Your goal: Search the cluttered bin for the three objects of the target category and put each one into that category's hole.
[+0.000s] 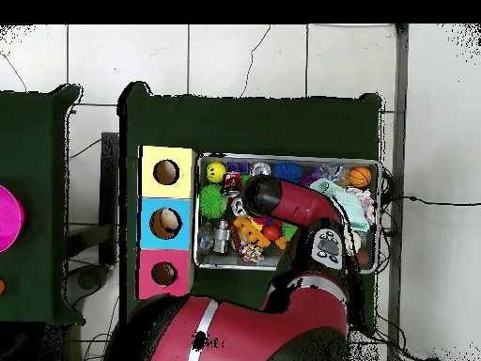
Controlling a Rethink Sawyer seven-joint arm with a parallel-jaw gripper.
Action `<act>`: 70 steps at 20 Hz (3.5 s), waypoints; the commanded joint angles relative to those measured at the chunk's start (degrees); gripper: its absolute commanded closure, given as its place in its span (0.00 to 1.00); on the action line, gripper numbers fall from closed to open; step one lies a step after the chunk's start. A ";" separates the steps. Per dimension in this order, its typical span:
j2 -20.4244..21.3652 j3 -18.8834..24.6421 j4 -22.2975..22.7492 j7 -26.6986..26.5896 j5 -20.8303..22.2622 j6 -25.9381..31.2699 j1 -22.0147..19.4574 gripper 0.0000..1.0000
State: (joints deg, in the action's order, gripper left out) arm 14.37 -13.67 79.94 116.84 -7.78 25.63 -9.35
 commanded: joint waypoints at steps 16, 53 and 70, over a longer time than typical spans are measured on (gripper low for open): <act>4.65 6.60 12.59 -3.58 8.19 -2.43 -6.56 1.00; -11.15 11.26 -4.52 3.66 21.07 -10.85 -11.47 1.00; -9.48 11.91 -3.02 1.68 21.45 -10.00 -12.01 0.00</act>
State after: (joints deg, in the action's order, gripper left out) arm 16.22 -7.94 80.58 116.83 10.63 25.05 -19.25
